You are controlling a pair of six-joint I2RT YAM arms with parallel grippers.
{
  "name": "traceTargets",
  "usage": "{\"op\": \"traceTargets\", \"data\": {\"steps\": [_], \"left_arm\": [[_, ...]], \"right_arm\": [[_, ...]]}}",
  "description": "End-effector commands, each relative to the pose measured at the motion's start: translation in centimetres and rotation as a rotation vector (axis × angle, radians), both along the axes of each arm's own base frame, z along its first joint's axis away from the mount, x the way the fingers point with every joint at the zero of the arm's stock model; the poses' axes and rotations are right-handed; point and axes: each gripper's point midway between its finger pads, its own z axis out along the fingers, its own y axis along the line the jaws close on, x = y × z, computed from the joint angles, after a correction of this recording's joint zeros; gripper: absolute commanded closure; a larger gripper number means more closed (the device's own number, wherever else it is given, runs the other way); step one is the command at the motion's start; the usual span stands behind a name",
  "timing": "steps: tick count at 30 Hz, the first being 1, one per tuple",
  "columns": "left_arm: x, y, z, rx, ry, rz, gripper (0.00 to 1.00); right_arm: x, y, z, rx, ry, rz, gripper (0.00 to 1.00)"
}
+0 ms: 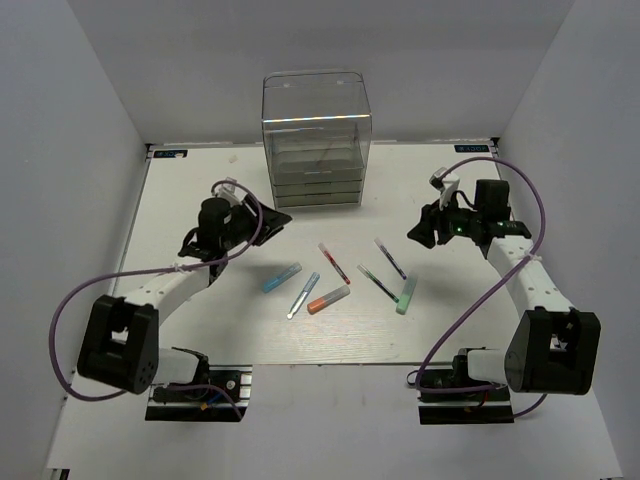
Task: Sort the stationery into containers
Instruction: Open the drawer
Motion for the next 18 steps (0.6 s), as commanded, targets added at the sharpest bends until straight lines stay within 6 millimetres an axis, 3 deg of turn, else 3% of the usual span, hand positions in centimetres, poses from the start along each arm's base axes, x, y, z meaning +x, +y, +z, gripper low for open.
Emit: {"op": "traceTargets", "data": {"steps": [1,4,7,11,18], "left_arm": [[3.5,-1.8,4.4,-0.035,-0.149,0.043,0.44],[5.3,-3.0,4.5,-0.058,-0.165,0.08,0.41],[6.6,-3.9,4.6,-0.072,-0.175,0.119,0.4],[8.0,-4.4,2.9,-0.046,-0.138,0.164,0.4],[7.0,-4.7,2.7,0.037,-0.163,0.17,0.38]], "right_arm": [[0.2,1.2,0.9,0.04,-0.042,-0.004,0.44],[0.5,1.8,1.3,0.069,-0.054,-0.012,0.59],[0.5,2.3,1.4,0.1,-0.041,-0.02,0.62],[0.6,2.7,1.4,0.121,-0.044,-0.023,0.6],[2.2,4.3,1.8,0.089,-0.089,-0.04,0.55]]}}
